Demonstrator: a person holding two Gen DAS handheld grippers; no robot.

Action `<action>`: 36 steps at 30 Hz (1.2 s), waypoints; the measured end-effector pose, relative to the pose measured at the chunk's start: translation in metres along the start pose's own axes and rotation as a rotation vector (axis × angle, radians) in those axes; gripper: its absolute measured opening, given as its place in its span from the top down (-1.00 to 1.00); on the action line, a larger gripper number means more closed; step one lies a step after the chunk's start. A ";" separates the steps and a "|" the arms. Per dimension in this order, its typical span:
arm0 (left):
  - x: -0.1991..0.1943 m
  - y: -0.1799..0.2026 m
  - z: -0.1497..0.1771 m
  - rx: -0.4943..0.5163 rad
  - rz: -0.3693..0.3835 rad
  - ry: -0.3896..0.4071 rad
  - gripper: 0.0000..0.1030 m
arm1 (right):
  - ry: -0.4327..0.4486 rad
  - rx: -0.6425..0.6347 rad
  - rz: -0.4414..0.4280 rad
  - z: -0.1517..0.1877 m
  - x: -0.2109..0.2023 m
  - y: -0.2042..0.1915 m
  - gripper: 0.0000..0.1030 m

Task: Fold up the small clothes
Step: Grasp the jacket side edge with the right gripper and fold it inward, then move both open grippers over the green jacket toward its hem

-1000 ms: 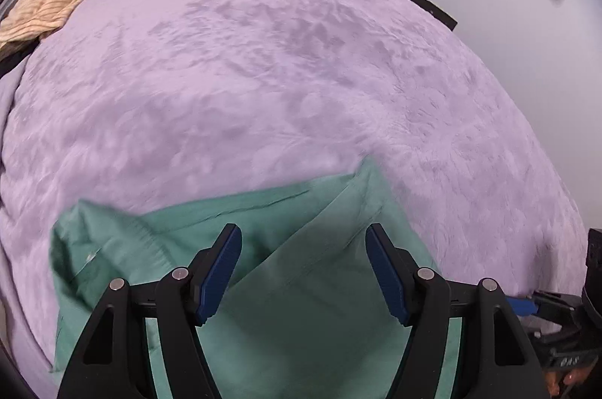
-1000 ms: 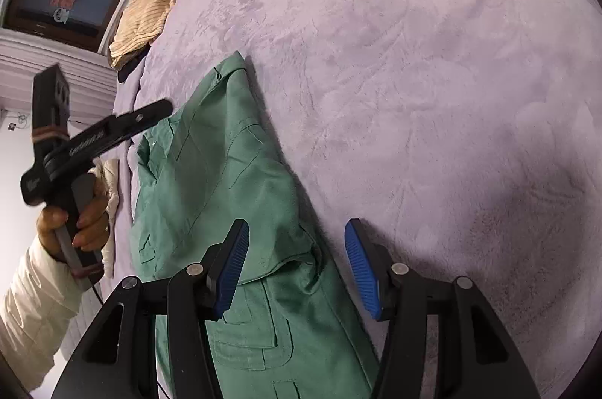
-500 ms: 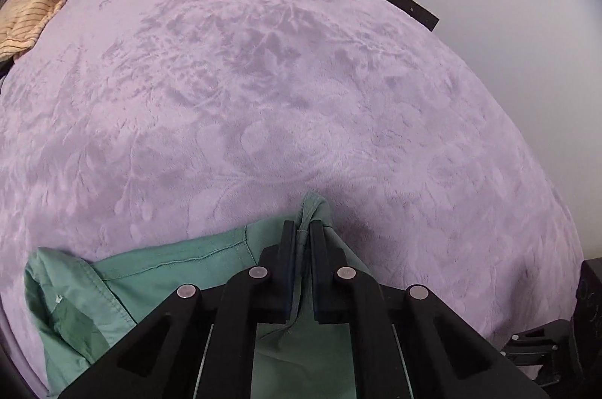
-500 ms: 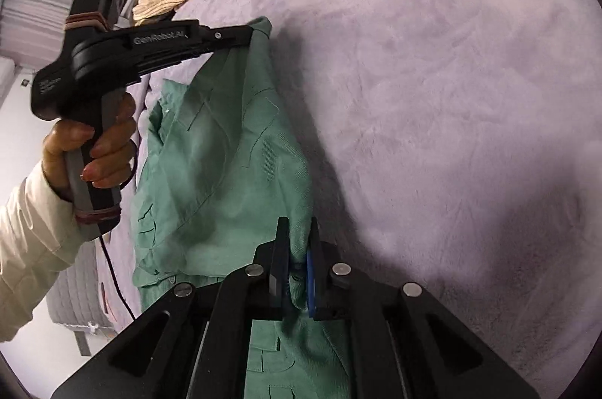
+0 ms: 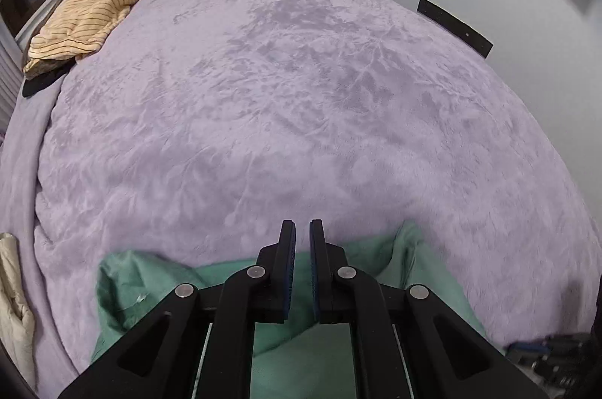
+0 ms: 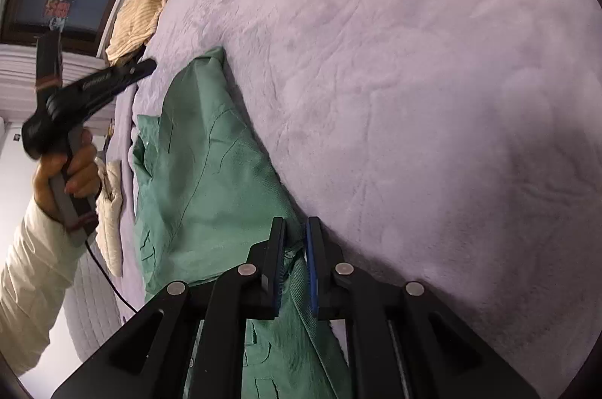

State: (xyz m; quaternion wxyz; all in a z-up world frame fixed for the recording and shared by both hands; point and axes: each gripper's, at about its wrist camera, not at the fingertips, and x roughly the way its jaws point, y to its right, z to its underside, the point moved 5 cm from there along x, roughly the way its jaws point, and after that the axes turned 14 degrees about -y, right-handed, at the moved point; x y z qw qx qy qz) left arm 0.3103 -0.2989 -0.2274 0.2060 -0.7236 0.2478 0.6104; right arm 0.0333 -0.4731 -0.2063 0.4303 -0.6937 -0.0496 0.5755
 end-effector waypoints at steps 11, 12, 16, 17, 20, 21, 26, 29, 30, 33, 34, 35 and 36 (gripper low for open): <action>0.027 -0.062 0.155 -0.244 -0.056 -0.153 0.83 | -0.036 -0.214 0.039 -0.032 0.027 -0.090 0.69; 0.033 -0.069 0.172 -0.285 -0.069 -0.179 0.83 | -0.061 -0.218 0.079 -0.034 0.040 -0.088 0.69; 0.043 -0.102 0.237 -0.463 -0.029 -0.245 0.83 | -0.103 -0.171 0.141 -0.030 0.059 -0.060 0.77; 0.041 -0.110 0.248 -0.491 -0.025 -0.244 0.83 | -0.100 -0.156 0.130 -0.029 0.056 -0.056 0.77; 0.030 -0.131 0.275 -0.573 -0.036 -0.263 0.83 | -0.105 -0.137 0.145 -0.022 0.045 -0.051 0.77; 0.028 -0.136 0.282 -0.595 -0.044 -0.272 0.83 | -0.112 -0.139 0.156 -0.021 0.043 -0.051 0.76; 0.017 -0.141 0.306 -0.664 -0.033 -0.296 0.83 | -0.151 -0.158 0.214 -0.005 0.032 -0.060 0.63; 0.012 -0.132 0.313 -0.683 -0.016 -0.306 0.83 | -0.166 -0.164 0.226 0.004 0.025 -0.065 0.33; 0.010 -0.128 0.314 -0.688 -0.010 -0.306 0.83 | -0.172 -0.169 0.231 0.007 0.023 -0.066 0.21; 0.004 -0.115 0.315 -0.699 0.009 -0.305 0.83 | -0.192 -0.182 0.241 0.017 0.021 -0.075 0.15; 0.002 -0.111 0.315 -0.701 0.007 -0.306 0.83 | -0.200 -0.184 0.240 0.020 0.020 -0.077 0.15; -0.001 -0.107 0.315 -0.700 0.004 -0.306 0.83 | -0.207 -0.183 0.239 0.023 0.019 -0.078 0.14; -0.004 -0.102 0.314 -0.696 0.004 -0.306 0.83 | -0.216 -0.183 0.237 0.025 0.019 -0.080 0.10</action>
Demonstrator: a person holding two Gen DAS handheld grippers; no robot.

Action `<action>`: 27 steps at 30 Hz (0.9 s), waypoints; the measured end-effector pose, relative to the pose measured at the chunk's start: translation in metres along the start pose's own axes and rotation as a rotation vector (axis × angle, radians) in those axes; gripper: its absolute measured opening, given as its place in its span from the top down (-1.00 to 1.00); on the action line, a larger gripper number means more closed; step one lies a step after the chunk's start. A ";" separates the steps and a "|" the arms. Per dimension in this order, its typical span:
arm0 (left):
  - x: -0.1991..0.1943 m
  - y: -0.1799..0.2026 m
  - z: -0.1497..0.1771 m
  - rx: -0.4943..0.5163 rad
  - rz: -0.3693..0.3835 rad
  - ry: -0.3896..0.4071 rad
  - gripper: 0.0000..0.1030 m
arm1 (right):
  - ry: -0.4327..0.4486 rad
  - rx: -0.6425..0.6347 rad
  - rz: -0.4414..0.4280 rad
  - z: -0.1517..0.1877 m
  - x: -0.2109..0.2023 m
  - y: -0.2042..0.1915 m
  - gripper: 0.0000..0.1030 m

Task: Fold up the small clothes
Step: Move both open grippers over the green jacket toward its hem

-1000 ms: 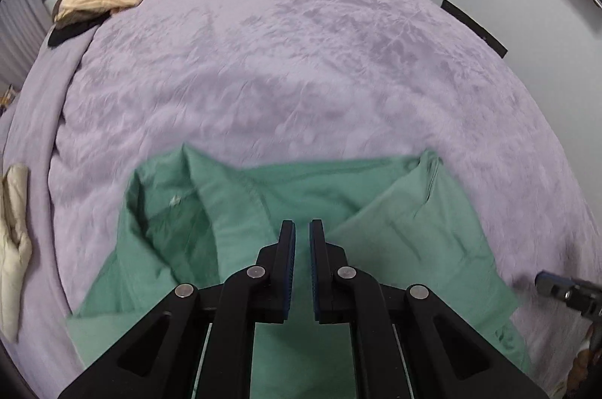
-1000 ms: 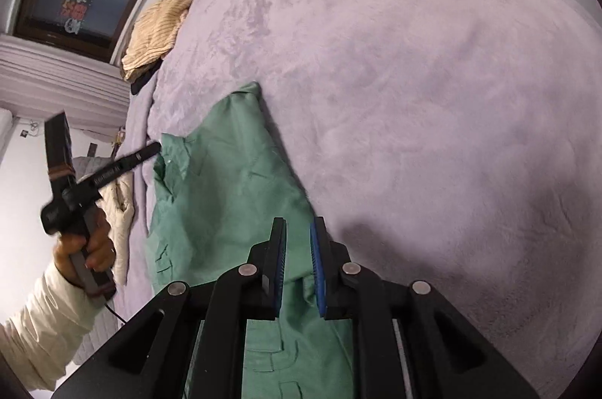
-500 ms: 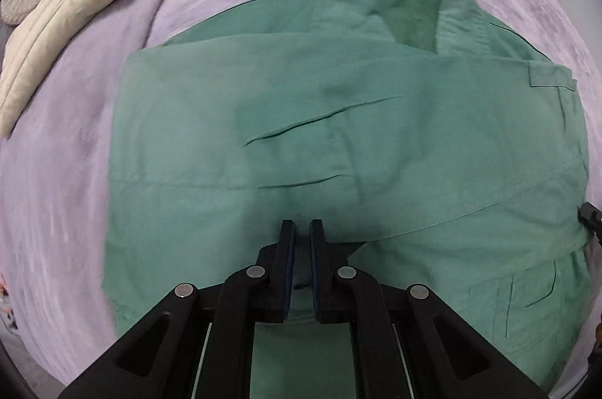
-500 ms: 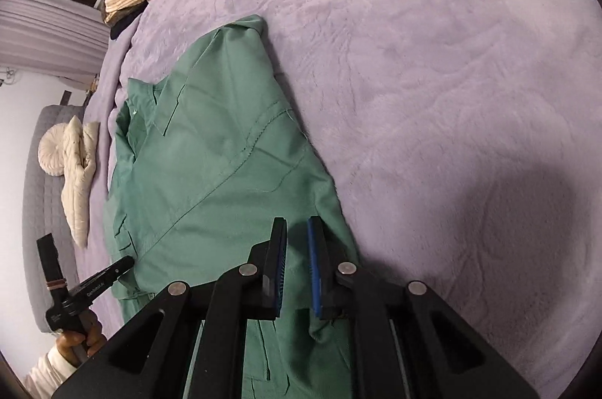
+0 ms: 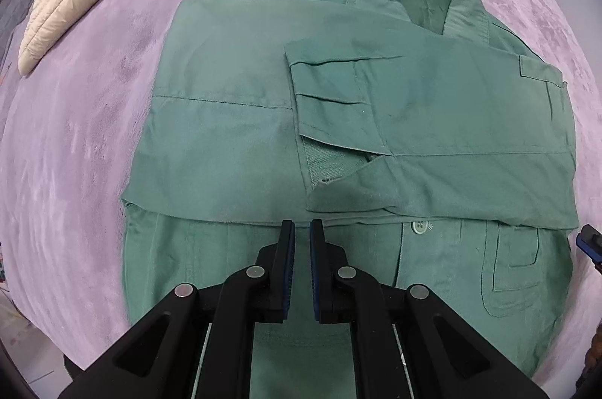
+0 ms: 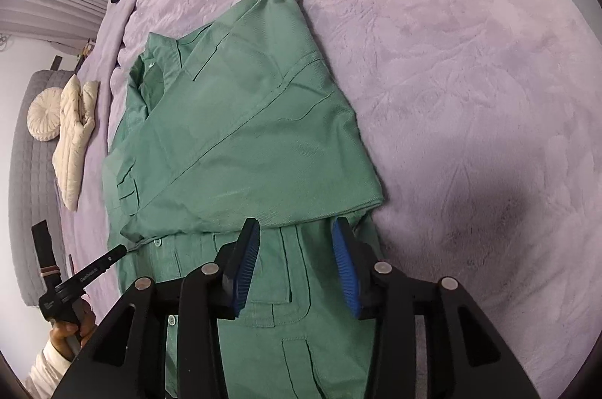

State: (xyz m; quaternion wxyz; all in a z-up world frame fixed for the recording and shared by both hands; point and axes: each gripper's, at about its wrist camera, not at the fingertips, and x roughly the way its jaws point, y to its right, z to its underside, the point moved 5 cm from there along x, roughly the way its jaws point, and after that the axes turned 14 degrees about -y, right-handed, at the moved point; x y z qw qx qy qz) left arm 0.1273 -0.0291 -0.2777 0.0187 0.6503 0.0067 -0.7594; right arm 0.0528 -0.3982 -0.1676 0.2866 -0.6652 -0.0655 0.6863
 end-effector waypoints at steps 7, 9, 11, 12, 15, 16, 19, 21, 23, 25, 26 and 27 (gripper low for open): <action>-0.014 0.013 0.015 -0.004 0.012 0.005 0.83 | -0.038 -0.048 0.010 0.017 -0.002 -0.016 0.00; -0.016 0.012 0.020 -0.011 0.004 0.000 0.83 | -0.046 -0.055 0.014 0.020 -0.002 -0.018 -0.07; -0.013 0.000 0.025 -0.015 -0.011 -0.001 0.83 | -0.049 -0.058 0.017 0.023 -0.003 -0.019 -0.10; -0.012 -0.002 0.027 -0.015 -0.018 -0.008 0.83 | -0.051 -0.059 0.017 0.024 -0.004 -0.020 -0.10; -0.014 -0.008 0.032 -0.014 0.003 -0.007 0.82 | -0.058 -0.071 0.019 0.027 -0.006 -0.024 -0.11; -0.013 -0.009 0.033 -0.016 0.005 -0.005 0.79 | -0.063 -0.082 0.023 0.028 -0.007 -0.026 -0.13; -0.021 -0.014 0.041 -0.049 0.006 0.034 -0.98 | -0.068 -0.121 0.036 0.029 -0.009 -0.033 -0.27; -0.023 -0.015 0.045 -0.042 0.002 0.058 -0.98 | -0.062 -0.142 0.043 0.030 -0.011 -0.038 -0.34; -0.022 -0.015 0.047 -0.036 -0.002 0.055 -0.98 | -0.057 -0.153 0.039 0.030 -0.012 -0.043 -0.45; -0.024 -0.016 0.048 -0.034 -0.024 0.061 -0.98 | -0.056 -0.162 0.038 0.030 -0.011 -0.047 -0.51; -0.025 -0.018 0.048 -0.038 -0.036 0.064 -0.98 | -0.052 -0.170 0.038 0.031 -0.012 -0.050 -0.52; -0.026 -0.021 0.046 -0.042 -0.040 0.062 -0.98 | -0.048 -0.177 0.036 0.031 -0.013 -0.052 -0.55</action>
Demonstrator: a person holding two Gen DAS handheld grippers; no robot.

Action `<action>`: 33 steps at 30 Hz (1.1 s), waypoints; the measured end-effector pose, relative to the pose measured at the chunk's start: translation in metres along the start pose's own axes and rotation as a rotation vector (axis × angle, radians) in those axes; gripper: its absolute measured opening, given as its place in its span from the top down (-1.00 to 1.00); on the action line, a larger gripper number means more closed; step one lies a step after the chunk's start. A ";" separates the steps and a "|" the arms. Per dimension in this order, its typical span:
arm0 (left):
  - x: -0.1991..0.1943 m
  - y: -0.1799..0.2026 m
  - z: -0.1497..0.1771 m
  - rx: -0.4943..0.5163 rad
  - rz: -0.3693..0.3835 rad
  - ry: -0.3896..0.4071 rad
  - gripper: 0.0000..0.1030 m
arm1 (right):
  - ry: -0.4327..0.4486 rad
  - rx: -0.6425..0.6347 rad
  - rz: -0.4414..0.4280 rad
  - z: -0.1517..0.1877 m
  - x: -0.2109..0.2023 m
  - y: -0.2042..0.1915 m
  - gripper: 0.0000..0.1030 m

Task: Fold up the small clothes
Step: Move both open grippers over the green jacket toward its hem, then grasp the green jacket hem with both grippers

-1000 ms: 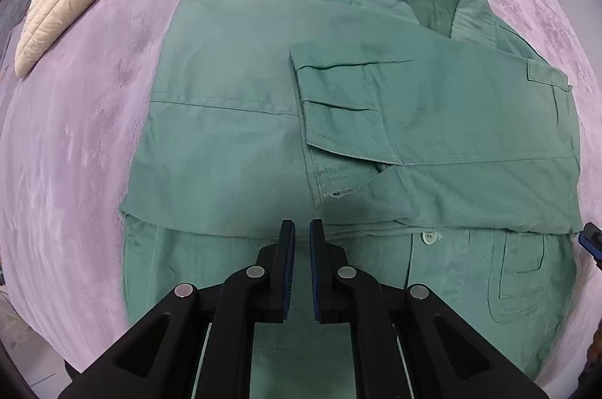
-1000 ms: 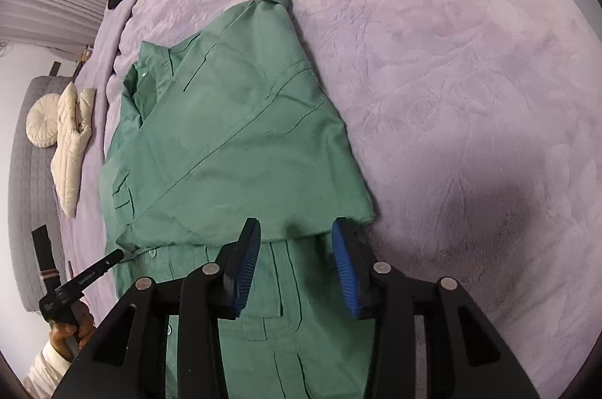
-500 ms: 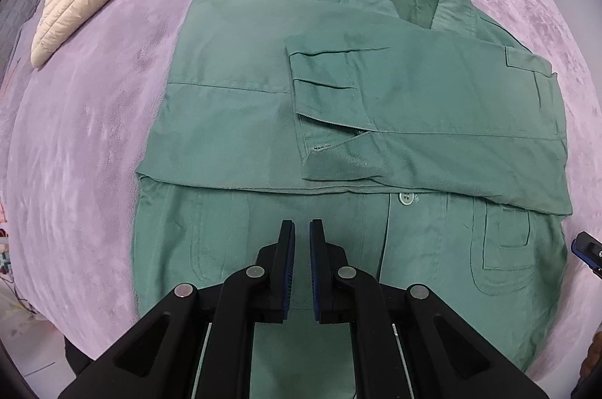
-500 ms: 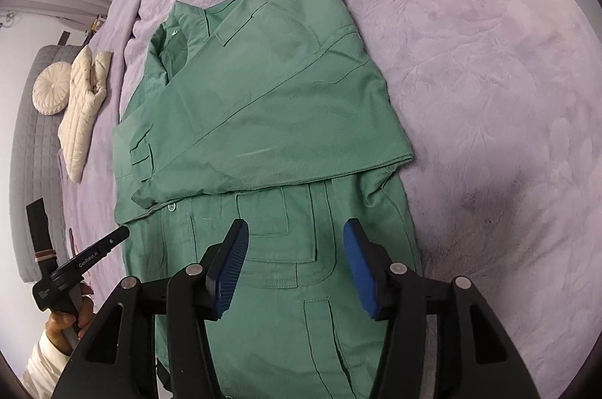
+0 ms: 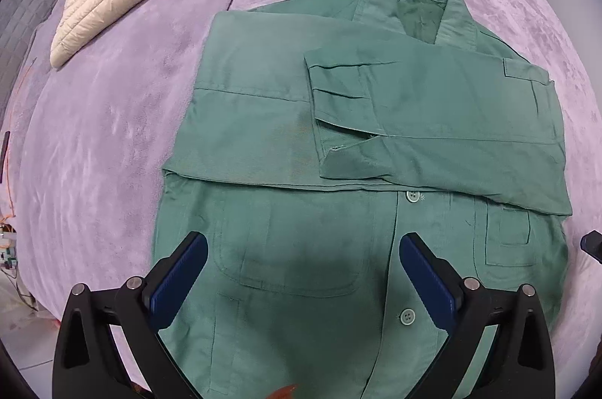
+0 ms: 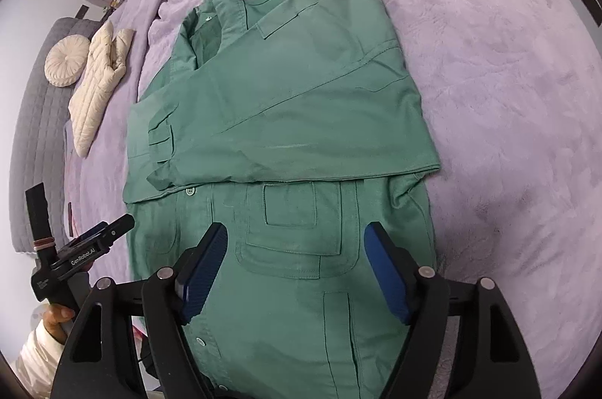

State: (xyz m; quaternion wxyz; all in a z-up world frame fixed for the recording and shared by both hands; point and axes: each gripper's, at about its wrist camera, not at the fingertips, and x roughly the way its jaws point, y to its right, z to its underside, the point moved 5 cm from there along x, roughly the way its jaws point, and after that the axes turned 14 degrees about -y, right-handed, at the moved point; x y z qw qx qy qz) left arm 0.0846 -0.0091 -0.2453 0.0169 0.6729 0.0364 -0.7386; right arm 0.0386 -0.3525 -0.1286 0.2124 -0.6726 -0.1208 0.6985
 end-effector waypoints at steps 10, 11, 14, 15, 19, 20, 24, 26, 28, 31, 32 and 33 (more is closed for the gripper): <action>-0.008 -0.017 0.026 -0.052 -0.014 -0.049 -0.98 | -0.010 0.001 -0.113 0.003 0.008 -0.003 -0.99; -0.010 -0.017 0.031 -0.059 -0.009 -0.050 -0.98 | -0.025 -0.012 -0.110 0.004 0.011 -0.005 -0.99; -0.013 -0.020 0.045 -0.078 0.002 -0.049 -0.98 | -0.053 -0.040 -0.108 0.009 0.018 -0.011 -0.99; -0.013 -0.021 0.049 -0.082 0.003 -0.050 -0.98 | -0.054 -0.039 -0.120 0.011 0.018 -0.012 -0.99; -0.014 -0.026 0.060 -0.087 0.005 -0.048 -0.98 | -0.010 -0.024 -0.161 0.016 0.012 -0.015 -0.99; -0.014 -0.027 0.062 -0.086 0.006 -0.046 -0.98 | 0.002 -0.022 -0.165 0.018 0.011 -0.016 -0.99; -0.013 -0.032 0.072 -0.065 0.010 -0.036 -0.98 | 0.001 -0.015 -0.176 0.029 0.014 -0.019 -0.99; -0.008 -0.036 0.079 -0.051 0.020 -0.036 -0.98 | -0.019 -0.001 -0.184 0.039 0.020 -0.020 -0.99; -0.001 -0.041 0.089 -0.040 0.033 -0.043 -0.98 | -0.034 0.029 -0.180 0.053 0.027 -0.019 -0.99; 0.013 -0.055 0.106 -0.037 0.040 -0.056 -0.98 | -0.053 0.063 -0.179 0.077 0.039 -0.017 -0.99; 0.019 -0.061 0.114 -0.042 0.041 -0.063 -0.98 | -0.055 0.069 -0.169 0.085 0.043 -0.016 -0.99; 0.024 -0.067 0.121 -0.049 0.044 -0.071 -0.98 | -0.058 0.074 -0.153 0.094 0.047 -0.015 -0.99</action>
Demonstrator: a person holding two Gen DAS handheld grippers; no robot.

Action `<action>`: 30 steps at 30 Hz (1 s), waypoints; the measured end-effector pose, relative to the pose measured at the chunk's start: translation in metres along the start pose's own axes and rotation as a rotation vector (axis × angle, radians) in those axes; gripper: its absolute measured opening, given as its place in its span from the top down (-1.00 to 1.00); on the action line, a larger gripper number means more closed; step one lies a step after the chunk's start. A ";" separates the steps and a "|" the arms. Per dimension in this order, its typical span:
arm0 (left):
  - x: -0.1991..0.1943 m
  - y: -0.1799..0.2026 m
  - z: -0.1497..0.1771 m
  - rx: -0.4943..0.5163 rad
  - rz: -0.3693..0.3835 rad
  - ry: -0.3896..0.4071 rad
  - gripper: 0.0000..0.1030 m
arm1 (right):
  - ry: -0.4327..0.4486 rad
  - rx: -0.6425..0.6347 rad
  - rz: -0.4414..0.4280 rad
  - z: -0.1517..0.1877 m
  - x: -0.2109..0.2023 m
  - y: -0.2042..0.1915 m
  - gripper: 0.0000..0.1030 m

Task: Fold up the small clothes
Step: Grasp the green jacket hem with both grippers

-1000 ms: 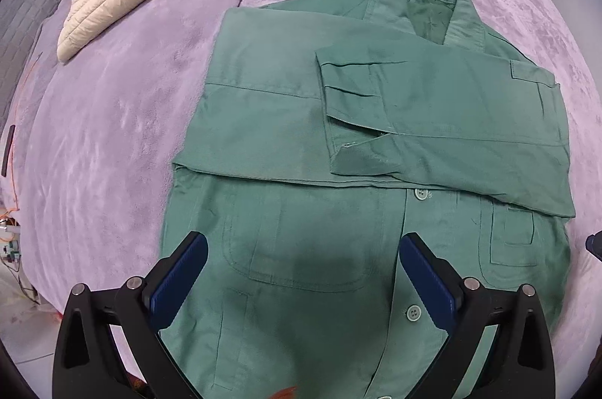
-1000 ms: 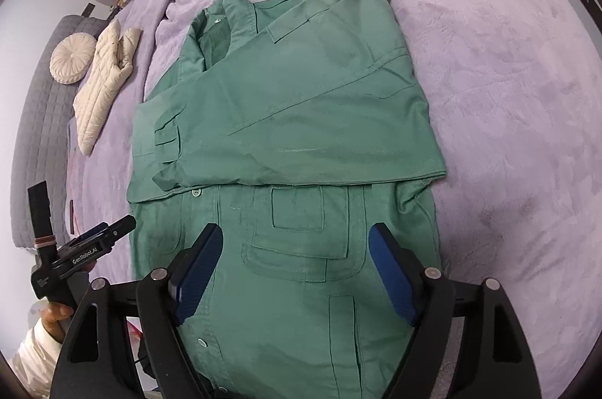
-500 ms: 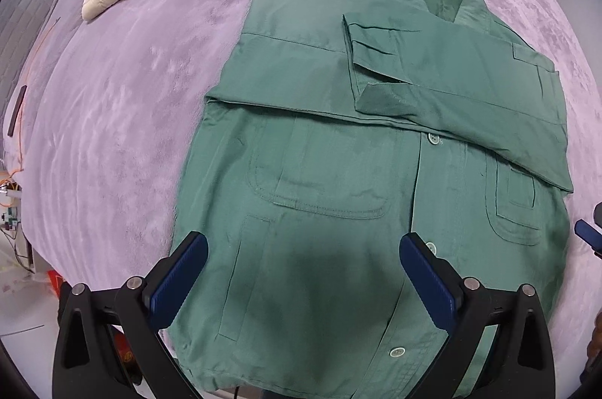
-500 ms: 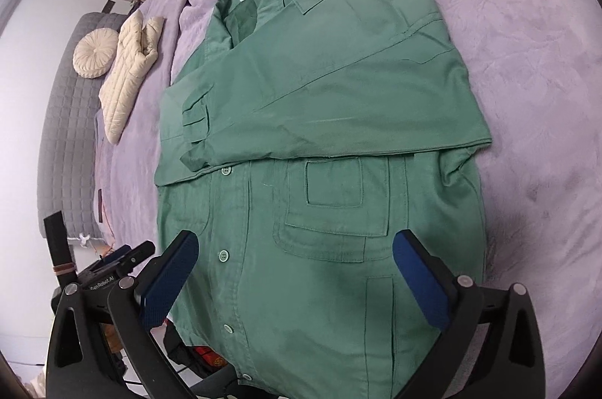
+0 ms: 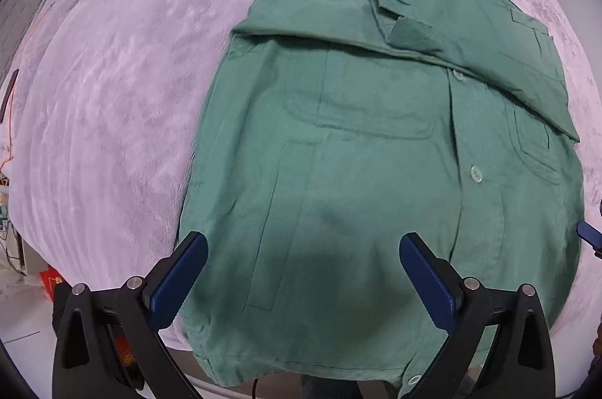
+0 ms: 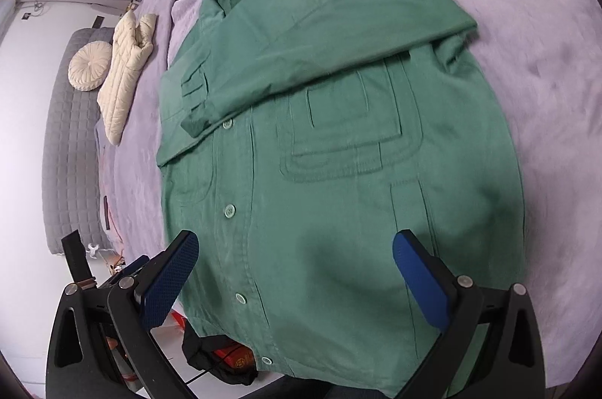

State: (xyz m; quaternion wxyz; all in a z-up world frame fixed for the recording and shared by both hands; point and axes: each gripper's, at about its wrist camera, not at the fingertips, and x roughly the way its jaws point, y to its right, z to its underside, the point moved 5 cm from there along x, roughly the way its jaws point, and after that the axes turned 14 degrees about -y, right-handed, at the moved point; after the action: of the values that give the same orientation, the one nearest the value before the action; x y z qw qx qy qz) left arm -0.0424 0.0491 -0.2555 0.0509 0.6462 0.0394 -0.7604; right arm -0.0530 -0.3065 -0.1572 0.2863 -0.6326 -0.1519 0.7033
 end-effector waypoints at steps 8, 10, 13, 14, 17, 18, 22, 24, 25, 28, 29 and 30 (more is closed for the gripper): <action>0.035 -0.061 0.060 -0.063 0.019 -0.054 -0.98 | 0.008 0.075 0.052 0.067 0.008 0.032 -0.99; 0.046 -0.071 0.070 -0.073 0.039 -0.076 -0.98 | 0.028 0.093 0.074 0.082 0.002 0.044 -0.99; 0.058 -0.082 0.079 -0.083 0.050 -0.093 -0.98 | 0.062 0.127 0.112 0.098 -0.009 0.065 -0.99; 0.062 -0.084 0.080 -0.083 0.057 -0.096 -0.98 | 0.072 0.142 0.125 0.102 -0.013 0.074 -0.99; 0.072 -0.089 0.080 -0.085 0.105 -0.115 -0.98 | 0.075 0.183 0.149 0.111 -0.017 0.098 -0.99; 0.074 -0.089 0.079 -0.086 0.123 -0.121 -0.98 | 0.062 0.189 0.145 0.114 -0.015 0.104 -0.99; 0.081 -0.088 0.074 -0.086 0.190 -0.141 -0.98 | 0.001 0.201 0.089 0.127 0.005 0.115 -0.99; 0.081 -0.085 0.072 -0.074 0.203 -0.142 -0.98 | -0.027 0.195 0.032 0.131 0.018 0.111 -0.99; 0.080 -0.084 0.071 -0.065 0.204 -0.140 -0.98 | -0.037 0.184 0.010 0.132 0.023 0.106 -0.99; 0.080 -0.080 0.071 -0.053 0.222 -0.138 -0.98 | -0.043 0.135 -0.078 0.133 0.031 0.087 -0.99; 0.080 -0.079 0.072 -0.048 0.230 -0.140 -0.98 | -0.043 0.122 -0.111 0.134 0.033 0.080 -0.99; 0.081 -0.080 0.074 -0.040 0.236 -0.144 -0.98 | -0.044 0.108 -0.140 0.133 0.034 0.074 -0.99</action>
State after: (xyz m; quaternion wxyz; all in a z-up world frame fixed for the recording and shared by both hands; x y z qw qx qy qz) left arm -0.1384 0.1171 -0.3234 0.1555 0.5891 -0.0257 -0.7926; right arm -0.1999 -0.3250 -0.2063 0.3652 -0.5884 -0.1640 0.7025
